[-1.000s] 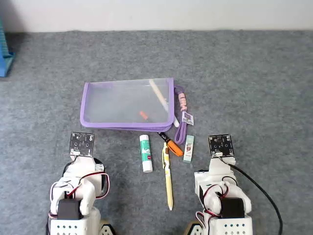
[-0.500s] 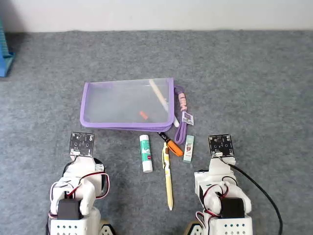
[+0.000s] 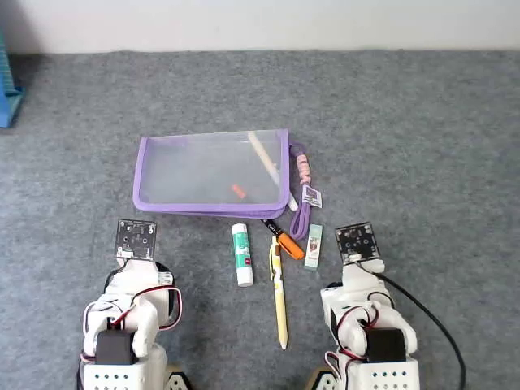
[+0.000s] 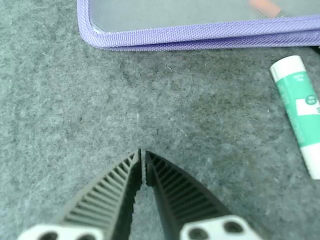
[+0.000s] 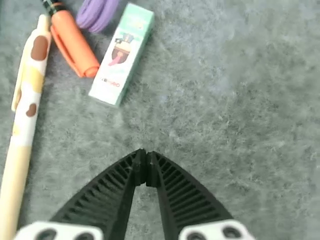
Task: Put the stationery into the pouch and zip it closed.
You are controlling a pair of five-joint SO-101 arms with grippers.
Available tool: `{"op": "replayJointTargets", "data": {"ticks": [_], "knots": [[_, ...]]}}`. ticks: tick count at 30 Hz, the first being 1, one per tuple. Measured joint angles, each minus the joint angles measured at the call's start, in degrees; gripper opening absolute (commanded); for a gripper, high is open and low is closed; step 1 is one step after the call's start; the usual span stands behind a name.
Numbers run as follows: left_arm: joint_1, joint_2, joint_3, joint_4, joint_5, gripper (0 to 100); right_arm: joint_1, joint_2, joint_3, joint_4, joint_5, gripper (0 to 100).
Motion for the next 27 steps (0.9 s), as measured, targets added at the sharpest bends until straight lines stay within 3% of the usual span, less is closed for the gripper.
{"op": "replayJointTargets", "data": {"ticks": [7, 12, 19, 27], "knots": [[0.0, 0.0, 0.0, 0.0, 0.0, 1, 1.9, 0.0, 0.0, -5.3, 5.5, 0.8], [0.0, 0.0, 0.0, 0.0, 0.0, 1, 8.4, 0.1, -2.5, -11.1, 2.9, 0.8], [0.0, 0.0, 0.0, 0.0, 0.0, 1, 8.5, 1.0, -12.0, -11.7, 1.6, 0.8], [0.0, 0.0, 0.0, 0.0, 0.0, 1, 3.9, 24.4, -27.2, -13.7, 1.2, 0.9]]}}
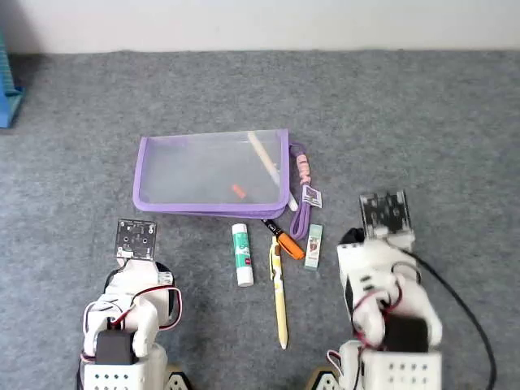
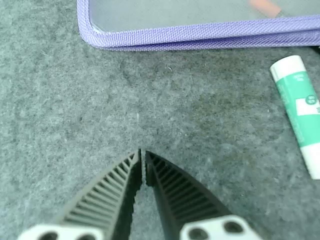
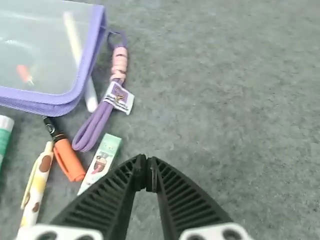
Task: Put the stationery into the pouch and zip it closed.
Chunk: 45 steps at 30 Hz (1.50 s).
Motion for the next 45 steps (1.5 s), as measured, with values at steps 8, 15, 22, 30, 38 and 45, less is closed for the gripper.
{"op": "replayJointTargets", "data": {"ticks": [8, 15, 22, 30, 38, 45], "knots": [[0.0, 0.0, 0.0, 0.0, 0.0, 1, -0.9, 35.2, -23.2, -0.1, -0.1, 0.8], [0.0, 0.0, 0.0, 0.0, 0.0, 1, -1.0, 62.4, -42.7, -0.1, -0.1, 1.3], [0.0, 0.0, 0.0, 0.0, 0.0, 1, -2.3, 83.1, -61.4, -0.1, -0.1, 20.1], [0.0, 0.0, 0.0, 0.0, 0.0, 1, -6.9, 99.9, -77.5, 2.3, -0.1, 22.9], [0.0, 0.0, 0.0, 0.0, 0.0, 1, -8.2, 113.5, -89.1, 2.3, -0.1, 22.9], [0.0, 0.0, 0.0, 0.0, 0.0, 1, -10.3, 118.8, -92.7, 2.3, -0.1, 18.9]]}}
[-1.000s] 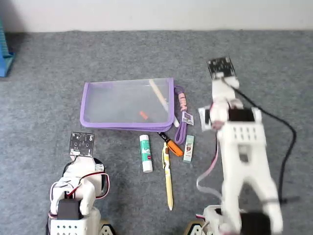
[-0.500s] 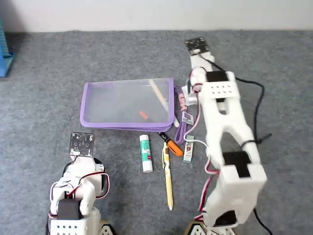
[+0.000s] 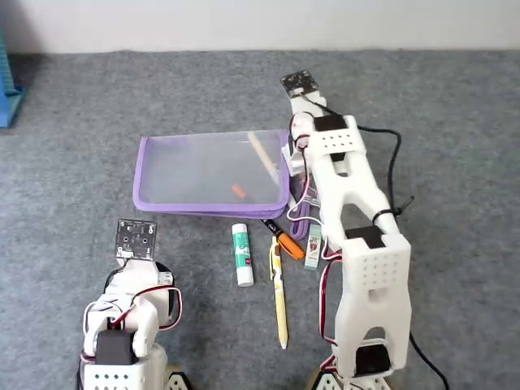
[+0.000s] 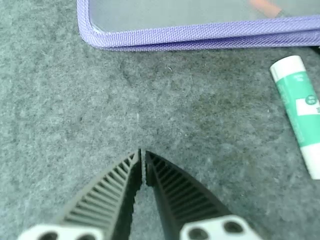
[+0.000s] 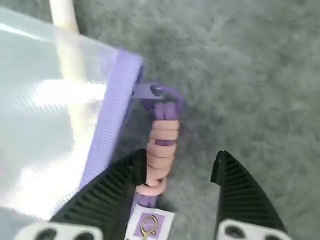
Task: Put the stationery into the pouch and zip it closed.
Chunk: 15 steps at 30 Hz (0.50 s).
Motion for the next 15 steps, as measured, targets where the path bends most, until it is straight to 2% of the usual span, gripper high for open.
{"op": "replayJointTargets", "data": {"ticks": [15], "knots": [[0.0, 0.0, 0.0, 0.0, 0.0, 1, 0.1, 4.3, -1.1, 0.0, 0.1, 15.5]]}}
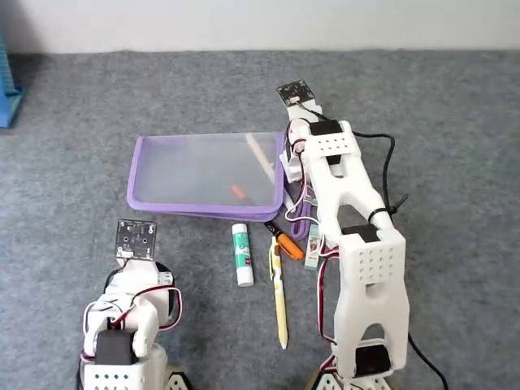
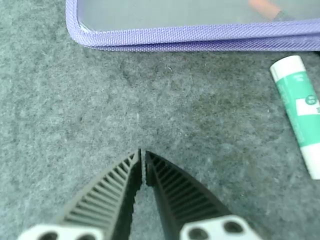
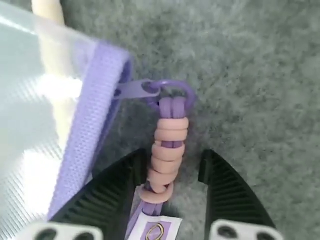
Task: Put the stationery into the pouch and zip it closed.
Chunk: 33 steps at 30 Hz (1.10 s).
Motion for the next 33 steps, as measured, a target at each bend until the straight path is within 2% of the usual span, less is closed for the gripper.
{"op": "replayJointTargets", "data": {"ticks": [4, 15, 25, 33], "knots": [[0.0, 0.0, 0.0, 0.0, 0.0, 1, 0.5, 0.0, -0.1, -0.2, 0.0, 0.8], [0.0, 0.0, 0.0, 0.0, 0.0, 1, 0.6, -3.0, -0.6, 3.7, 0.0, 0.9], [0.0, 0.0, 0.0, 0.0, 0.0, 1, 0.7, -20.0, -0.6, 13.5, 0.0, 0.8], [0.0, 0.0, 0.0, 0.0, 0.0, 1, 2.4, -35.5, -0.6, 9.3, 0.0, 0.8]]}}
